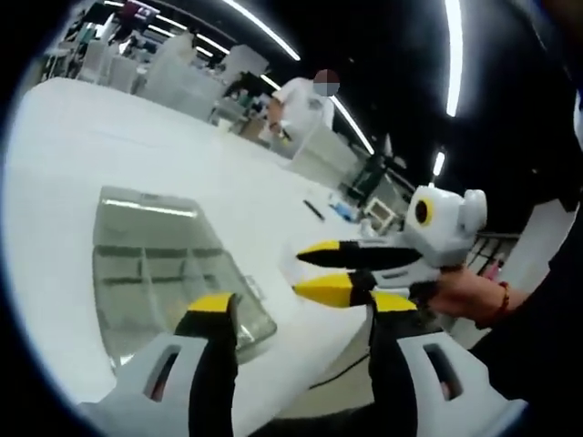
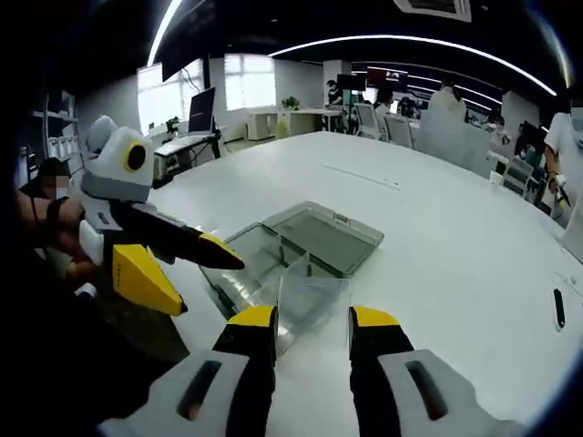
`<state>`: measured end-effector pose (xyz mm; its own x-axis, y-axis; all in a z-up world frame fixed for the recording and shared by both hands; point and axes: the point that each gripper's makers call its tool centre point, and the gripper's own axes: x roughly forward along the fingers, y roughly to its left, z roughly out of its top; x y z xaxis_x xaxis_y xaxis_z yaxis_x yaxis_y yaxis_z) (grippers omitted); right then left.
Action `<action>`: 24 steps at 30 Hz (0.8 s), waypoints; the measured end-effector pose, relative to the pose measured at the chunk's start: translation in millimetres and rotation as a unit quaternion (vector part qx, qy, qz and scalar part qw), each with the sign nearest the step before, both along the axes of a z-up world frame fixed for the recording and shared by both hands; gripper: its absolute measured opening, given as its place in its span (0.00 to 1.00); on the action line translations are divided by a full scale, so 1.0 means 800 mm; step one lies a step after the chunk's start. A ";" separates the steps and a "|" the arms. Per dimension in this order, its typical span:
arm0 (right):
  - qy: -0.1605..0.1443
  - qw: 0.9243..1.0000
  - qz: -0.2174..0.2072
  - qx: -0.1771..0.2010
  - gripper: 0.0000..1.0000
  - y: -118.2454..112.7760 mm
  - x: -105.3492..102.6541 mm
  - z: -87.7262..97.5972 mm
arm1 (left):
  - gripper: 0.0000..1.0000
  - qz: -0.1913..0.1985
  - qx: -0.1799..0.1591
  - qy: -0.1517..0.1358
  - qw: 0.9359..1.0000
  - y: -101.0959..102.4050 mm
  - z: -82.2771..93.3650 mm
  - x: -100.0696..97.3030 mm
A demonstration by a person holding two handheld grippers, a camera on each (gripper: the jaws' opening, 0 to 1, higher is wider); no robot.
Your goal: Insert the divider into the dual guide fixture by aligning both edges with the guide slots and pushing it downward to the bottom, including one-sided entry, uneven engagement, binding, and posture correction.
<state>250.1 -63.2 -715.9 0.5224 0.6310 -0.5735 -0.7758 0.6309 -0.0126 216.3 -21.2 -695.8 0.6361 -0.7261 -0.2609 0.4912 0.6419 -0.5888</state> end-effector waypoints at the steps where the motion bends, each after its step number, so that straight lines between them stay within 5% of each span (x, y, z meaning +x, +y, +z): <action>1: 0.000 1.000 0.002 0.002 0.26 0.001 -0.001 0.001 | 0.53 0.000 -0.001 0.000 1.000 0.000 0.000 0.001; 16: -0.005 1.000 0.026 0.007 0.27 0.017 -0.002 0.011 | 0.16 0.030 -0.044 0.003 0.999 0.012 0.011 0.029; 24: -0.009 0.999 0.030 0.012 0.27 0.019 -0.003 0.017 | 0.12 0.035 -0.055 0.019 0.998 0.006 0.005 0.033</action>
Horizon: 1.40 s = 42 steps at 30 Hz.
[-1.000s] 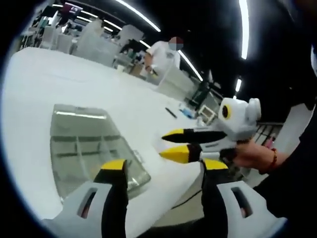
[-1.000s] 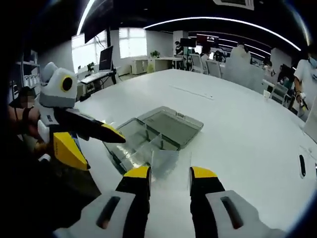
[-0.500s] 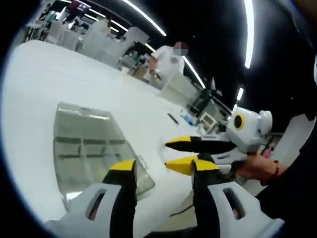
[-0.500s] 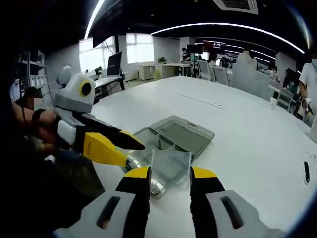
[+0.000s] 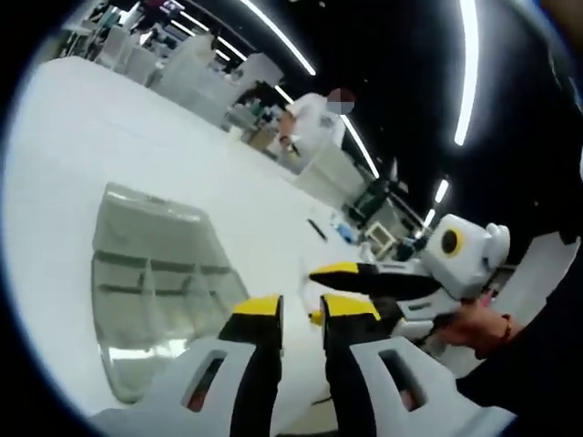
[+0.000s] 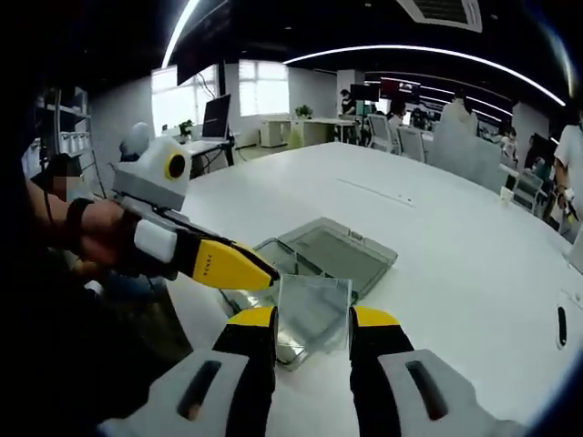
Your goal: Insert the divider into the dual guide fixture by aligning both edges with the guide slots and pushing it downward to the bottom, including one-sided entry, uneven engagement, binding, and posture correction.
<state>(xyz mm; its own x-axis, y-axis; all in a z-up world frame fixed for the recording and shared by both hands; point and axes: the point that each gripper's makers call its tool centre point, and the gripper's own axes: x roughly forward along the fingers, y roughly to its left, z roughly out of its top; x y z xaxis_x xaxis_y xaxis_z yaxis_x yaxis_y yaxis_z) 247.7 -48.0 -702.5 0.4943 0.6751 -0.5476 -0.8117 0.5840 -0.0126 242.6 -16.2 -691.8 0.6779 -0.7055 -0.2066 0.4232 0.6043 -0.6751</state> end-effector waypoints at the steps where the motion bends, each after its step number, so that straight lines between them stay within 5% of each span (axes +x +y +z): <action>1: 0.000 1.000 0.001 0.001 0.27 0.000 -0.001 0.001 | 0.12 0.001 -0.002 0.003 1.000 -0.001 -0.001 0.000; 9: -0.004 1.000 0.006 0.004 0.27 0.006 -0.006 0.006 | 0.05 0.003 -0.031 0.017 0.999 -0.005 0.001 0.000; 20: 0.002 1.000 0.015 0.000 0.27 0.019 -0.011 0.005 | 0.00 -0.007 -0.023 0.016 1.000 0.000 0.001 -0.006; 29: -0.018 0.997 0.058 -0.048 0.30 0.021 -0.013 -0.001 | 0.00 -0.024 0.074 -0.048 0.996 0.021 0.003 -0.008; 35: -0.045 0.990 0.105 -0.081 0.27 0.031 -0.012 0.007 | 0.00 -0.070 0.182 -0.101 0.976 0.028 0.003 -0.020; 38: -0.058 0.984 0.135 -0.098 0.25 0.038 -0.015 0.008 | 0.00 -0.081 0.201 -0.113 0.970 0.027 0.000 -0.024; 42: -0.070 0.977 0.155 -0.127 0.22 0.042 -0.013 0.004 | 0.00 -0.084 0.190 -0.121 0.971 0.024 0.003 -0.027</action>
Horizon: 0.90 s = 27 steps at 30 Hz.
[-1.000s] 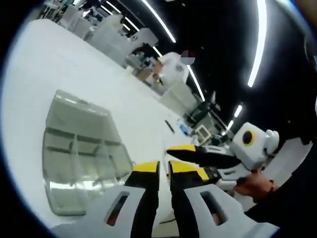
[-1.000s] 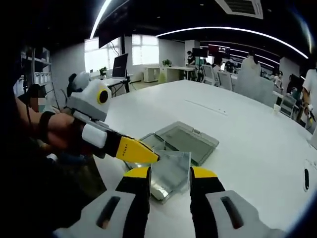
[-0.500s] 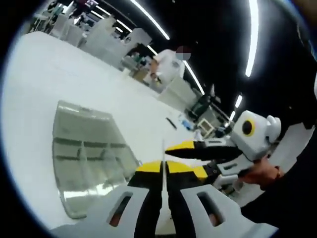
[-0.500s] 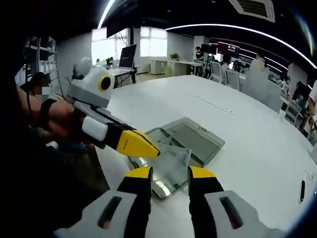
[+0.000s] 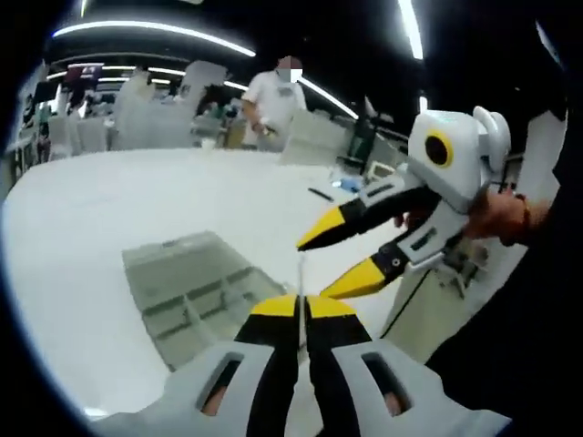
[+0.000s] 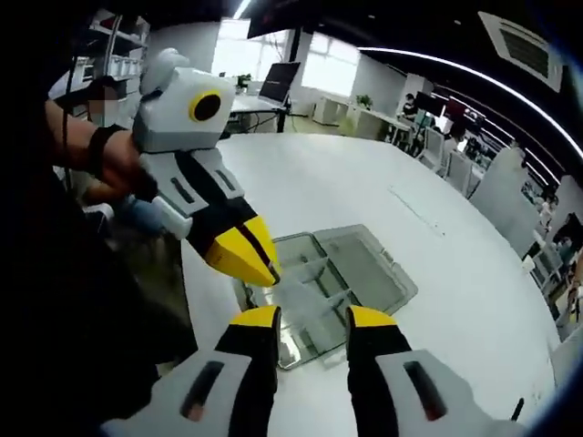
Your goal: Insert the divider into the dual guide fixture by aligning both edges with the guide slots and pushing it downward to the bottom, including one-sided entry, uneven engagement, binding, and posture correction.
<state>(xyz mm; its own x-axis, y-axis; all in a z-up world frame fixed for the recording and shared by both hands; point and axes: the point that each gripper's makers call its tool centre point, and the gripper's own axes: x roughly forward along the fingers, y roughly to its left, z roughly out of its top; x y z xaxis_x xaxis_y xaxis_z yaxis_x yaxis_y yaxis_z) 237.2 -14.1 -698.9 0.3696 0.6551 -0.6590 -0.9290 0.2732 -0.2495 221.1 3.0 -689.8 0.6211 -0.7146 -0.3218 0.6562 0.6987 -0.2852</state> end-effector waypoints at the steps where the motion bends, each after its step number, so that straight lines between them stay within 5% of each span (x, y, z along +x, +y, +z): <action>1: 0.001 1.000 0.001 0.004 0.22 0.002 0.000 0.002 | 0.00 0.000 0.002 0.000 1.000 -0.001 -0.002 -0.001; 15: -0.009 0.995 0.094 -0.039 0.18 0.016 -0.016 -0.003 | 0.00 -0.039 0.040 -0.033 0.998 -0.002 -0.003 -0.013; 27: 0.011 0.987 0.150 -0.064 0.00 0.018 -0.036 -0.009 | 0.01 -0.060 0.062 -0.060 0.994 0.008 -0.002 -0.018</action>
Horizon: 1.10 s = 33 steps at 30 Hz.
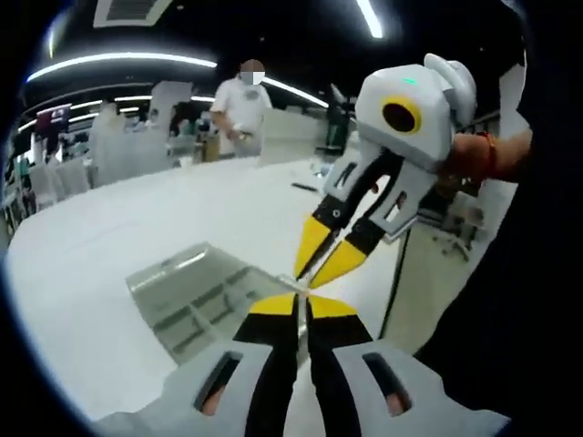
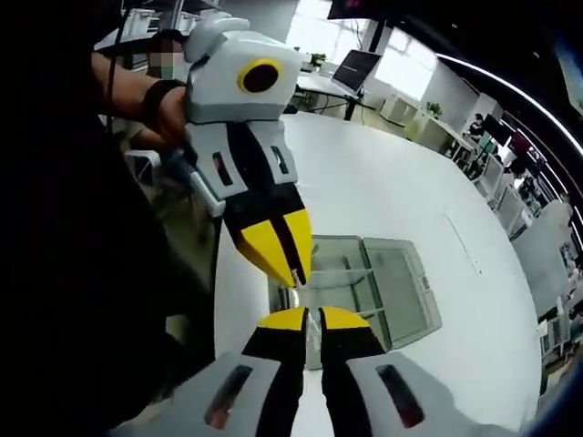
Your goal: Insert the divider into the dual guide fixture by aligning both edges with the guide slots and pushing it downward to the bottom, including one-sided entry, uneven engagement, binding, and posture correction.
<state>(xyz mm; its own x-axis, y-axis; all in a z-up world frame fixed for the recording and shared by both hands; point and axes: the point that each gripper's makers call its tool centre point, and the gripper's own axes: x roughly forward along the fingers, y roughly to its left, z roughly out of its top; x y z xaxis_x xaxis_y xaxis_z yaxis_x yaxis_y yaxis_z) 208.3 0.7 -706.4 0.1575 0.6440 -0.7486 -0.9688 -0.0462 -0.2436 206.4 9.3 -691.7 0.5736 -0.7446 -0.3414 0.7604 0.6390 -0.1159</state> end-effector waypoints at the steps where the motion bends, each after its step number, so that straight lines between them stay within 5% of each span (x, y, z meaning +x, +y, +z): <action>1: 0.003 1.000 0.004 -0.001 0.00 0.000 -0.002 0.001 | 0.01 0.001 0.001 -0.002 1.000 0.000 0.001 0.000; 15: 0.045 0.999 0.025 -0.014 0.00 0.014 -0.011 0.010 | 0.05 0.052 -0.024 0.019 0.998 0.022 0.000 0.003; 17: 0.074 0.997 0.012 -0.004 0.00 0.017 -0.014 0.012 | 0.07 0.063 -0.023 0.026 0.997 0.028 -0.003 0.004; 21: 0.076 0.997 0.003 -0.005 0.00 0.018 0.000 0.012 | 0.10 0.096 -0.059 0.037 0.993 0.043 0.000 0.004; 33: 0.107 0.994 -0.023 0.014 0.00 0.019 0.027 0.017 | 0.23 0.136 -0.084 0.055 0.986 0.064 -0.003 -0.004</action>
<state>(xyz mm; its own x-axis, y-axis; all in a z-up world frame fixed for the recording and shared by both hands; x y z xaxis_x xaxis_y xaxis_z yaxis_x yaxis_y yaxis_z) 230.2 16.0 -692.8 0.0269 0.6607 -0.7502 -0.9994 0.0030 -0.0332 203.2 60.3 -693.8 0.7258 -0.6200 -0.2982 0.5409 0.7821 -0.3095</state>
